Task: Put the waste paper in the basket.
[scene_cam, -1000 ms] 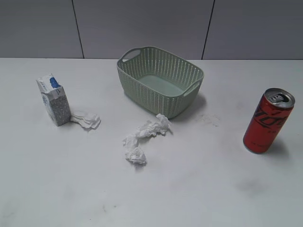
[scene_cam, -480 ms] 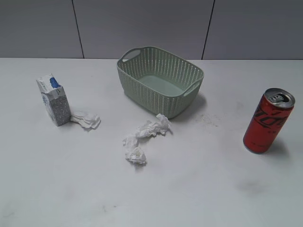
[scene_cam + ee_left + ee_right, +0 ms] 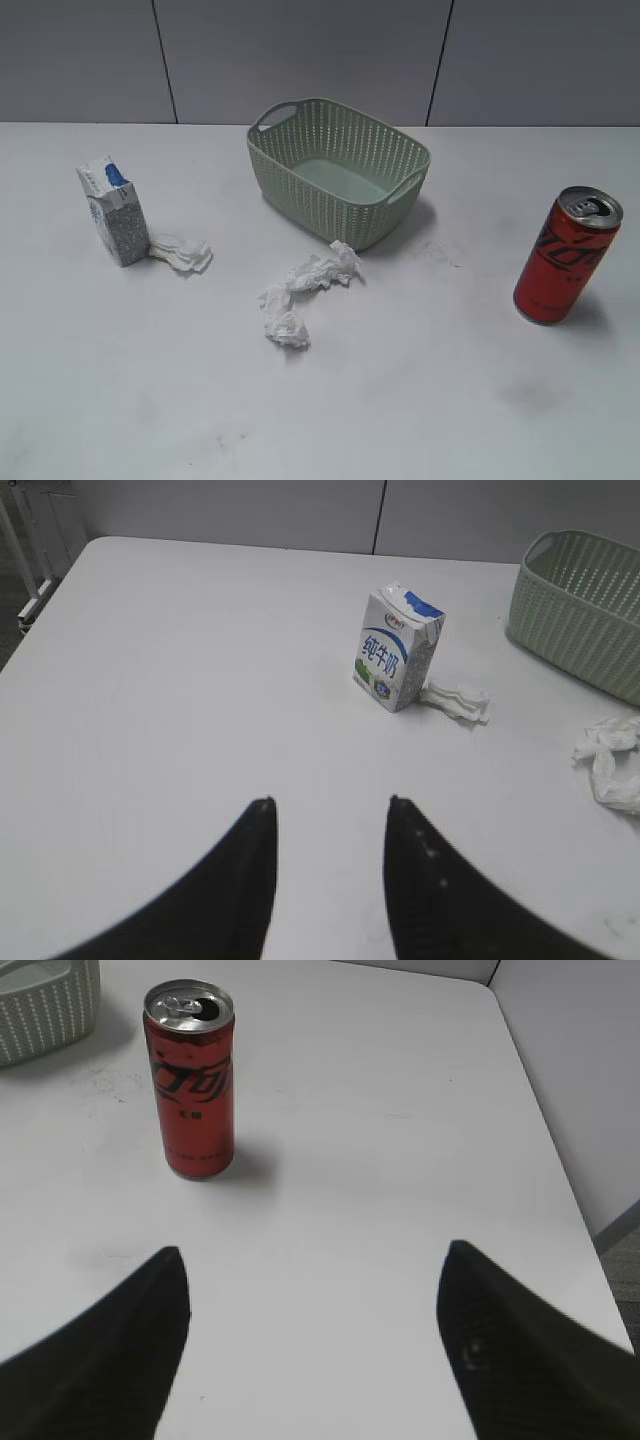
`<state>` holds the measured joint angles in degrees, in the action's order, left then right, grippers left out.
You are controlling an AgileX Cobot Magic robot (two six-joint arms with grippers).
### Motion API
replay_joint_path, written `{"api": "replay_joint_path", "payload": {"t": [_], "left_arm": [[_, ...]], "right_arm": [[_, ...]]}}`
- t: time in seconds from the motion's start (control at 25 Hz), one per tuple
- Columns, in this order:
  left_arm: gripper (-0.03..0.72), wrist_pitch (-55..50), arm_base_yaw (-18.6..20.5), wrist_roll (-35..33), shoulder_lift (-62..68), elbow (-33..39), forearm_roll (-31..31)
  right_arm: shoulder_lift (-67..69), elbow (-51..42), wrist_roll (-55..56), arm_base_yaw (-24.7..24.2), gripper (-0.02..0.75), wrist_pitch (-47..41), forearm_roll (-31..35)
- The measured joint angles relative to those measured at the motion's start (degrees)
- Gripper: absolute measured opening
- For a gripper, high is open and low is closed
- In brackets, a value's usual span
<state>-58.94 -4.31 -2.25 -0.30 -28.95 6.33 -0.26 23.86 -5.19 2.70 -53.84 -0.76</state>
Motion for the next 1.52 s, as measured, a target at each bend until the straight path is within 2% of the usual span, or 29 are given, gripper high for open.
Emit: {"api": "replay_joint_path", "payload": {"t": [0.28, 0.4, 0.52, 0.64, 0.8, 1.04, 1.2, 1.52], "left_arm": [[0.282, 0.11, 0.0, 0.0, 0.0, 0.0, 0.0], [0.421, 0.14, 0.0, 0.0, 0.0, 0.0, 0.0], [0.618, 0.14, 0.0, 0.0, 0.0, 0.0, 0.02], [0.676, 0.29, 0.0, 0.0, 0.54, -0.06, 0.43], [0.685, 4.03, 0.0, -3.44, 5.01, -0.93, 4.25], [0.675, 14.03, 0.0, -16.36, 17.78, -1.47, 13.6], [0.659, 16.48, 0.0, -25.31, 28.69, -2.86, 19.1], [0.629, 13.65, 0.0, -37.93, 51.5, -14.56, 20.99]], "right_arm": [[0.0, 0.0, 0.0, 0.0, 0.584, 0.0, 0.0], [0.0, 0.0, 0.0, 0.0, 0.584, 0.0, 0.0], [0.0, 0.0, 0.0, 0.0, 0.584, 0.0, 0.0], [0.0, 0.0, 0.0, 0.0, 0.584, 0.0, 0.0], [0.0, 0.0, 0.0, 0.0, 0.584, 0.0, 0.0], [0.0, 0.0, 0.0, 0.0, 0.584, 0.0, 0.0], [0.0, 0.0, 0.0, 0.0, 0.584, 0.0, 0.0], [0.0, 0.0, 0.0, 0.0, 0.584, 0.0, 0.0]]}}
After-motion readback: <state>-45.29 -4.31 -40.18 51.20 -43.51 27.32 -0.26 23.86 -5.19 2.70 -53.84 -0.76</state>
